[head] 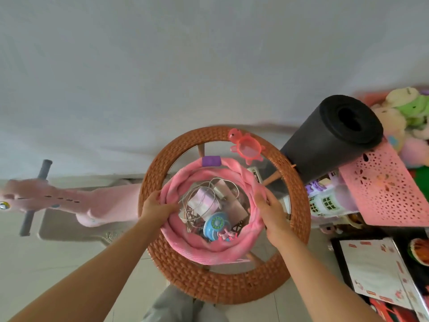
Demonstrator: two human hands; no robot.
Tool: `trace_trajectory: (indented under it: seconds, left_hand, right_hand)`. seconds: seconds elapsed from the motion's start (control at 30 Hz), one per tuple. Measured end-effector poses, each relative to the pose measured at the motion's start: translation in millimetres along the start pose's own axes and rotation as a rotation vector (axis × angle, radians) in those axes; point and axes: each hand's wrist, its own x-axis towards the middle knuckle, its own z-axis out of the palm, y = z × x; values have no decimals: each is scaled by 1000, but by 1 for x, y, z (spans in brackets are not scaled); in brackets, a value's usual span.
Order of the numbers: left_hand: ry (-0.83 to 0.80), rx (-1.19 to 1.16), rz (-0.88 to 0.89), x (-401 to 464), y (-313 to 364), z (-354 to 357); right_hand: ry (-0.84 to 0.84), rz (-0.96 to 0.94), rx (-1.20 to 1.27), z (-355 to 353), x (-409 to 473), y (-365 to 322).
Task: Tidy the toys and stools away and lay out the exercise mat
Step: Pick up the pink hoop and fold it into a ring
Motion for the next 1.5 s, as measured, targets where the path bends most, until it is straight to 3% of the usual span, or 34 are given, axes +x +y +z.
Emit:
trace_trajectory:
  seconds: [0.33,0.57,0.73,0.93,1.27,1.5]
  left_hand:
    - [41,136,-43,75,-4,32]
    - [76,319,30,89,-7,42]
    - [49,452,34,88,5,35]
    - [136,320,67,66,29,18]
    - [78,202,76,-13,72,-36]
    - [78,134,186,-55,101,-51]
  right_hand:
    - [68,120,-17,13,81,32]
    - [173,160,-142,23,96,43]
    - [149,185,-268,23,99,38]
    - [192,184,-157,4,77,13]
    - [190,62,-75,-31,8,-45]
    - [142,-12,-124,-32,-14,-70]
